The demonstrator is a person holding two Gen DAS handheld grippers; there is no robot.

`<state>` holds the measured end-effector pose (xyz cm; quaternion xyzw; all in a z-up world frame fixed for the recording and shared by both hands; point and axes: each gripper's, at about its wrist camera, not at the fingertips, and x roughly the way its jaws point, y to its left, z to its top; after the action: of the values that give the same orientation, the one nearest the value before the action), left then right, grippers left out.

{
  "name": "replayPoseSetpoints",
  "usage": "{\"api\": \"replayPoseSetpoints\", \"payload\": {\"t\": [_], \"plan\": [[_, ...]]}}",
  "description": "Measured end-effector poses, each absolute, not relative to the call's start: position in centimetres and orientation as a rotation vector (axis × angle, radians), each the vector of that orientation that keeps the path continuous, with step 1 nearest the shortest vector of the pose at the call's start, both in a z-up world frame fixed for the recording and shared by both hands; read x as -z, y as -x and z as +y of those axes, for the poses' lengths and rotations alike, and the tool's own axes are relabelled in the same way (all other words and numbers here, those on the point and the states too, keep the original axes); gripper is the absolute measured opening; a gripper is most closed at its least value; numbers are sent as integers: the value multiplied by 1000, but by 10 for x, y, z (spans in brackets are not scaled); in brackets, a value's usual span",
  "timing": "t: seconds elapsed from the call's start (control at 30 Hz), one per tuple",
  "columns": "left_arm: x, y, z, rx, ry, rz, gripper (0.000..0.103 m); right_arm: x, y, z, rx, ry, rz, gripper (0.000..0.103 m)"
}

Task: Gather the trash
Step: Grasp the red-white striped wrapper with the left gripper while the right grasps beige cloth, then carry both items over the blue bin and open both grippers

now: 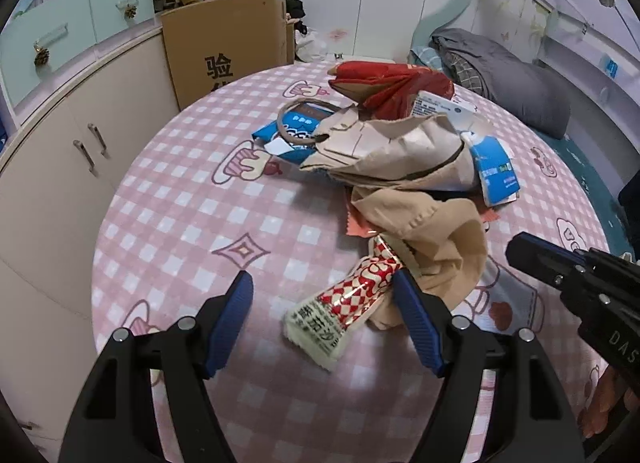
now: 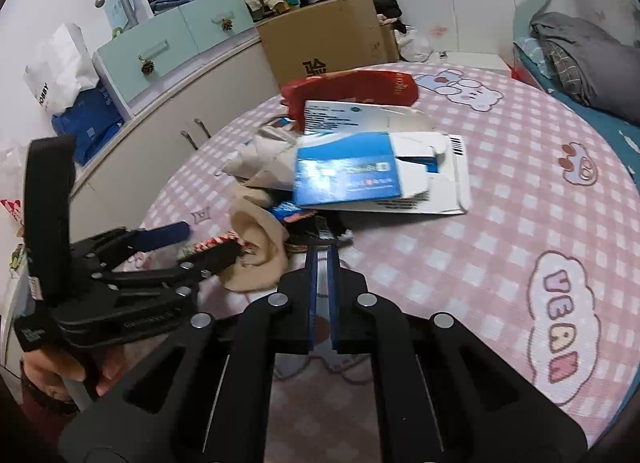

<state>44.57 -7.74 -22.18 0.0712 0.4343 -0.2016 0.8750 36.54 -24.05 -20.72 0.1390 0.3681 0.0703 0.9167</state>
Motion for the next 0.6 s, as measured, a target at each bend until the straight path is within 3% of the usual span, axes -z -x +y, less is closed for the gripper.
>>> {"api": "replayPoseSetpoints", "payload": {"t": [0.07,0.1,0.17,0.23,0.3,0.33,0.4,0.53,0.6], "plan": [[221,-444,-78,436,-141,906,56,208,-367,-238,-154,-289,762,15],[220,-442,-76,449,-127,912,48,208,-368,-237,-160,-294,762,28],[220,-441,-73,452,-98,923,42,209,-369,-234,-168,-304,760,46],[219,-438,-67,457,-57,926,29,209,-373,-227,-176,-302,766,47],[219,-437,-59,459,-7,935,24,210,-378,-221,-181,-302,779,47],[219,-436,-56,452,7,932,15,212,-381,-219,-177,-301,792,47],[218,-432,-50,431,27,923,11,215,-388,-216,-180,-314,808,40],[215,-425,-39,410,73,917,10,214,-390,-208,-184,-270,809,7],[211,-420,-32,386,88,901,10,212,-386,-205,-187,-257,796,4]]}}
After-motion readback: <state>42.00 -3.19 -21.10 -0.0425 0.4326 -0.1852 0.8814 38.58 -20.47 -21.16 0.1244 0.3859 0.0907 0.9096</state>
